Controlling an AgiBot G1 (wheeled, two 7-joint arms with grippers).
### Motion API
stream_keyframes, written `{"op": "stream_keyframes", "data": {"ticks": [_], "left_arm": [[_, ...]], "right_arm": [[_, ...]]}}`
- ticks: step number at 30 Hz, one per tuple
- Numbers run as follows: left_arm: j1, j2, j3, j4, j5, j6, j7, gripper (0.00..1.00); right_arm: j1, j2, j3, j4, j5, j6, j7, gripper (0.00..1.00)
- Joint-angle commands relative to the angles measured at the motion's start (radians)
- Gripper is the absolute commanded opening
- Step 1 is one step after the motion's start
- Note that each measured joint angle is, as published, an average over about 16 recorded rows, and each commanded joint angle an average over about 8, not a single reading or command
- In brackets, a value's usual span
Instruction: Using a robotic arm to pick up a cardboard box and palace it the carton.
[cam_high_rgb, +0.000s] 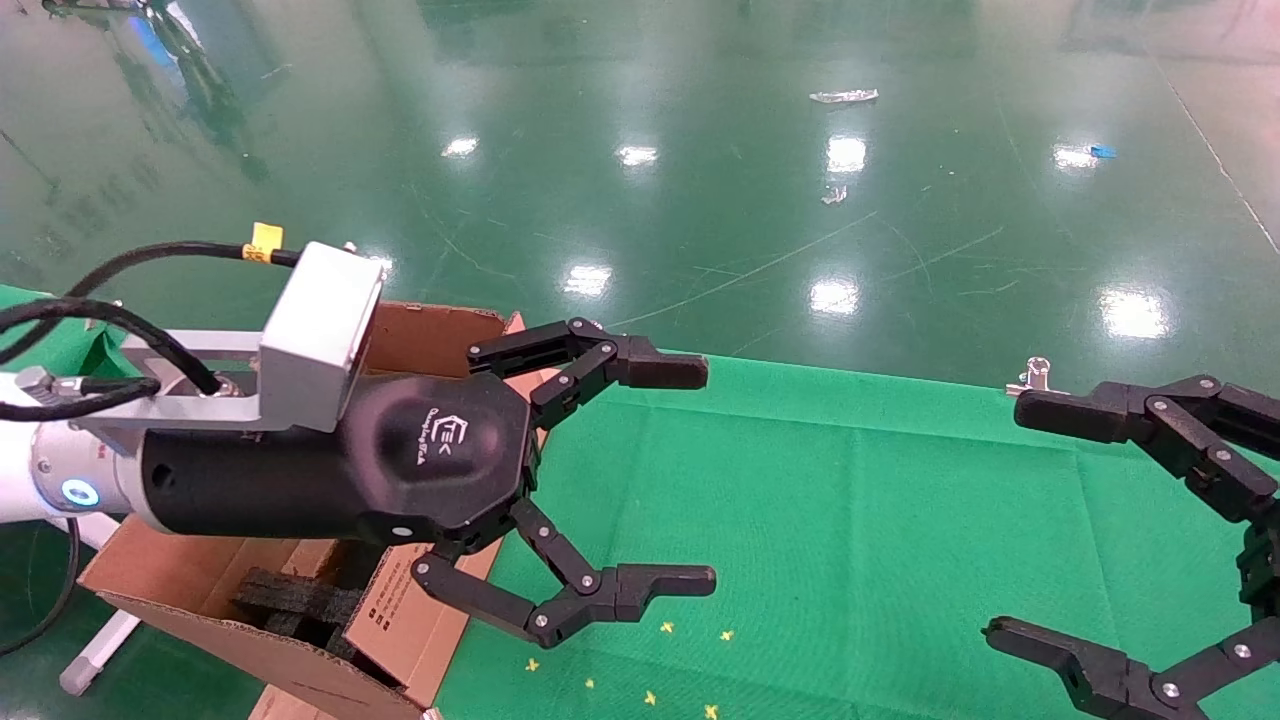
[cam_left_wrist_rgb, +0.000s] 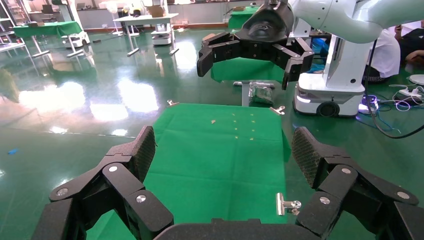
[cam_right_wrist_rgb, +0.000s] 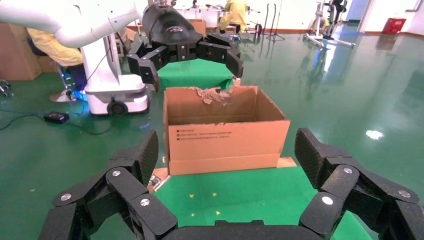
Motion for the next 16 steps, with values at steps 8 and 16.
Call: {"op": "stream_keyframes", "data": {"ticks": [8,16], "left_arm": [[-0.004,0.001,0.005,0.004,0.001,-0.001,-0.001,1.0],[-0.005,0.001,0.007,0.005,0.002,-0.002,-0.001,1.0]], "right_arm": [[0.0,0.0,0.0,0.0,0.0,0.0,0.0,1.0],[0.0,0.0,0.0,0.0,0.0,0.0,0.0,1.0]]}}
